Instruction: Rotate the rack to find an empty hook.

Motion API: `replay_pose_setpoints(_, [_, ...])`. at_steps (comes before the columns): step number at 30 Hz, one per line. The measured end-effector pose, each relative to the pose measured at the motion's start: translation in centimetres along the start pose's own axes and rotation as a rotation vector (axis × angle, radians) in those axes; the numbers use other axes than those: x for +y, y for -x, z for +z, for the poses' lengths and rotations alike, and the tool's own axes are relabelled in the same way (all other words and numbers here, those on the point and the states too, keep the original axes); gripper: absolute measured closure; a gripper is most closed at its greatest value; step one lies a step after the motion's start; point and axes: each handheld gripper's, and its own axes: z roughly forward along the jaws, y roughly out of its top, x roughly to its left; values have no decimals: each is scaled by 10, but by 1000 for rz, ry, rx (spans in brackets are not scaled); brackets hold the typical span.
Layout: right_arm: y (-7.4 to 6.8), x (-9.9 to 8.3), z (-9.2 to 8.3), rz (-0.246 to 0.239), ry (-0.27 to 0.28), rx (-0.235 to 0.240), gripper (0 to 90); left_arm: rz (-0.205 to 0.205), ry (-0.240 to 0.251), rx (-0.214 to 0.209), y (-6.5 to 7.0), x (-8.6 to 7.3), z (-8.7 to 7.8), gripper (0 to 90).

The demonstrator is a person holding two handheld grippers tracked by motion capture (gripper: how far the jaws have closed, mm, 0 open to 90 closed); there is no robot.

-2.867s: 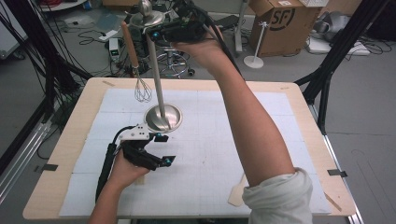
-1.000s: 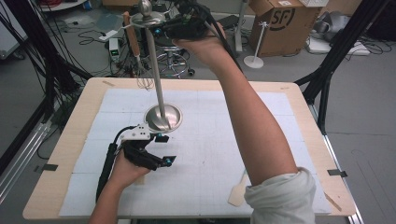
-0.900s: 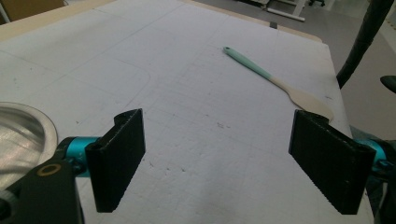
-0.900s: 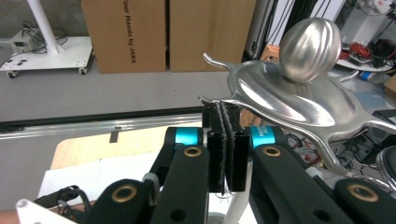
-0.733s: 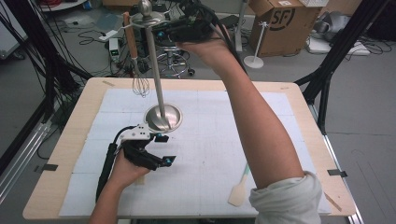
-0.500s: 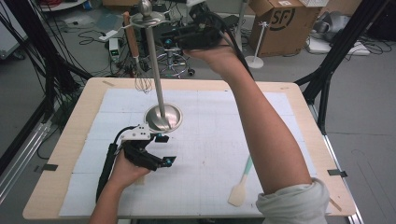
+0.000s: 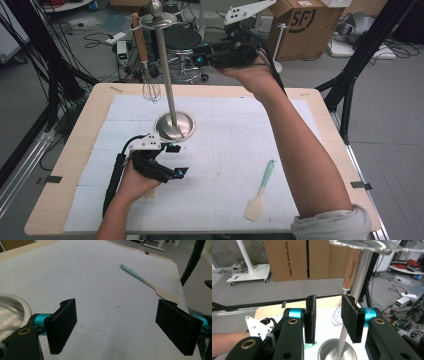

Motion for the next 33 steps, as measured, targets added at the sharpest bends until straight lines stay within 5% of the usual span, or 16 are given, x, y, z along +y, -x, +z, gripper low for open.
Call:
replay_pose_setpoints(11, [1, -17, -7, 17, 26, 17, 592, -2, -3, 4, 0, 0, 0, 180])
replay_pose_setpoints(21, [-3, -21, 0, -21, -5, 125, 491, -4, -5, 4, 0, 0, 0, 181])
replay_pose_setpoints(33, [-11, -40, -4, -25, -11, 130, 408, -1, -3, 5, -1, 0, 0, 180])
